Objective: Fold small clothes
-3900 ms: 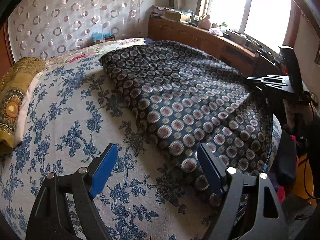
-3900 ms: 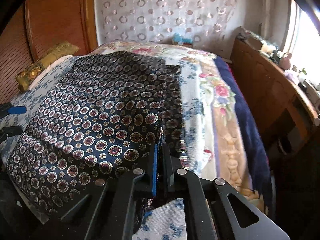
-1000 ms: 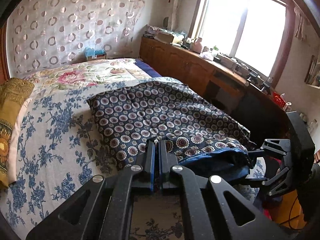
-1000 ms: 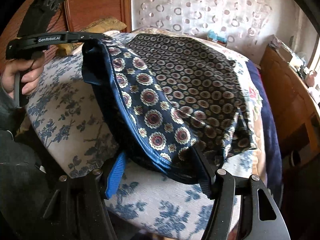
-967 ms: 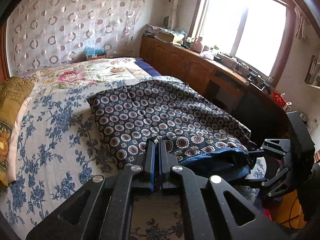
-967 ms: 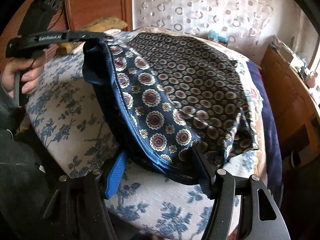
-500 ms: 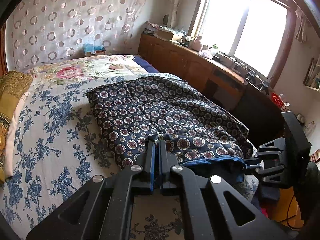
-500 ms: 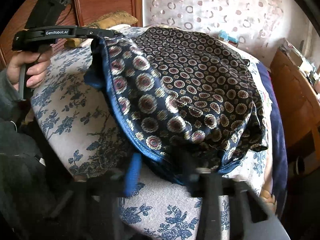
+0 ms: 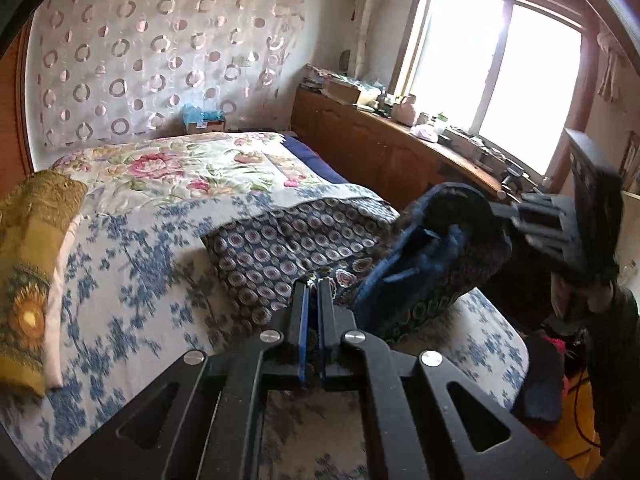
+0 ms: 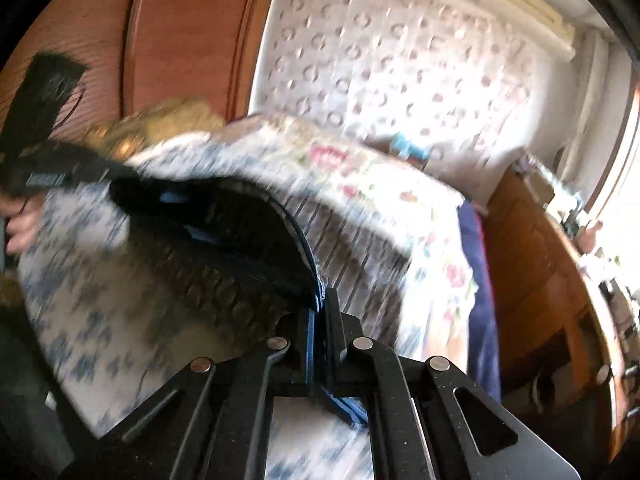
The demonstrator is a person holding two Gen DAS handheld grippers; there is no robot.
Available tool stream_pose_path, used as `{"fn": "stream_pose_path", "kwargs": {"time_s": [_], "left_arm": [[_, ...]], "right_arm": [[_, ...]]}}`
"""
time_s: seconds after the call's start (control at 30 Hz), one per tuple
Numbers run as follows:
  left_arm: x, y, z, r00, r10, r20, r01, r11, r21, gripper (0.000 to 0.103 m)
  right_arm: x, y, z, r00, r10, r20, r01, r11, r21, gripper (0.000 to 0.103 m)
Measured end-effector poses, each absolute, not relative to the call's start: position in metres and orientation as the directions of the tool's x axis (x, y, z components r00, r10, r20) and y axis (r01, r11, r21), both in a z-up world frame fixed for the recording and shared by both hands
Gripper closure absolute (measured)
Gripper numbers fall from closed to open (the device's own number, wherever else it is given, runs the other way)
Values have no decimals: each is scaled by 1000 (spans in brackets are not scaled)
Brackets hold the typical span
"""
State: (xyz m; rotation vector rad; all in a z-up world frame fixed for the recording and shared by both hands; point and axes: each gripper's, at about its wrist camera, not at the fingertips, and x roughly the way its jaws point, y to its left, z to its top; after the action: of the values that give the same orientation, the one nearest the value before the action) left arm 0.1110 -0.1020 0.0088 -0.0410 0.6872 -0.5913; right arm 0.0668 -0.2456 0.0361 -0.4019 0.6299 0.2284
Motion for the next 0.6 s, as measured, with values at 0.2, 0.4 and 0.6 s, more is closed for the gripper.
{"fn": "stream_pose_path", "kwargs": {"time_s": [0.2,0.4,0.6], "left_arm": [[136,-100,12,642,-488,-591,469,860,-201,99],[161,-96,2,619,-473,-626,434,871,-229,99],[162,-89,-5,614,-468,-635,417,876,-242,48]], "right_arm": [[140,-244,38,795,90,-600,-297,920,-255,100],[193,-233,17,756,91,-648,-299,929,-218,100],[228,-229,11,725,68,-686,-291,932,-215,99]]}}
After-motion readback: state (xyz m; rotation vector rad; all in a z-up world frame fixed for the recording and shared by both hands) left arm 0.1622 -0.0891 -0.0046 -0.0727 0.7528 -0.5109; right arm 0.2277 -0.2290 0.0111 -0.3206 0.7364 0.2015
